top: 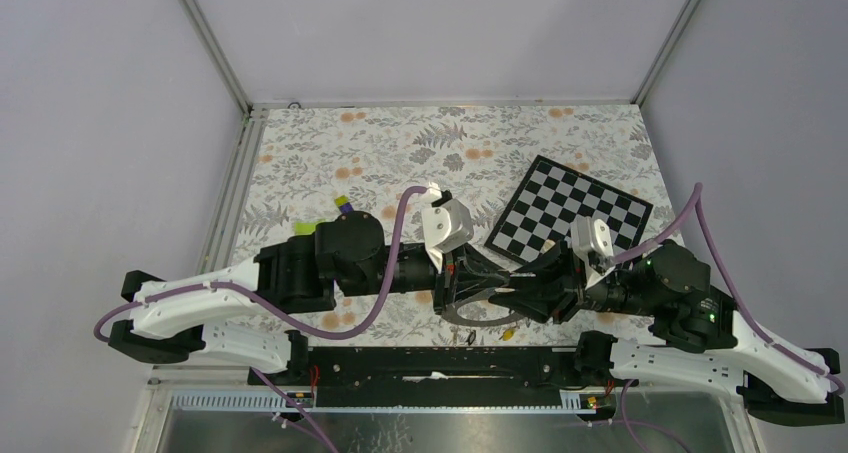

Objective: Remove the keys from the keyring

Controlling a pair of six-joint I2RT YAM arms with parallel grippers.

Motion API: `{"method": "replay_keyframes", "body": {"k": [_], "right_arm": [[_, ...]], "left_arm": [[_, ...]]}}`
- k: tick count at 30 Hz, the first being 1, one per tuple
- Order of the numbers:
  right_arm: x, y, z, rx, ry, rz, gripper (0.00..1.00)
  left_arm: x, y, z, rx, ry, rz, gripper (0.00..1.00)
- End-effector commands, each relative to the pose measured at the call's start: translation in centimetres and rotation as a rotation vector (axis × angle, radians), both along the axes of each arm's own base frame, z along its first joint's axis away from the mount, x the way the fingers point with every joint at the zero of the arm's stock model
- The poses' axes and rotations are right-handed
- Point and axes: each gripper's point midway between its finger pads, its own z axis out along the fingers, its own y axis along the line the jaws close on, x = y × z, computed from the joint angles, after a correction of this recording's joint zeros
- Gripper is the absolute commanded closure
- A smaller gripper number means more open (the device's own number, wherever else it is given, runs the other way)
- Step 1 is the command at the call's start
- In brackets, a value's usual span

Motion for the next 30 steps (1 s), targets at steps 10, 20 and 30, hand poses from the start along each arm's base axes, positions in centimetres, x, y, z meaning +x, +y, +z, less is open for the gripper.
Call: {"method": "replay_keyframes", "body": {"k": [10, 20, 30], "right_arm": [[-2.3, -1.3, 3.2, 0.127, -0.024, 0.1, 0.83], [-2.0, -2.2, 3.9, 0.172, -0.028, 0.063, 0.81], [-0.8, -2.0, 3.7, 0.17, -0.029, 0.003, 0.8]], "left_arm": [[0.8, 1.2, 3.5, -0.13, 0.004, 0.057, 1.0], [0.3, 1.0, 3.4, -0.126, 0.011, 0.029, 1.0], [-1.2, 0.2, 3.1, -0.116, 0.021, -0.056, 1.0]]}}
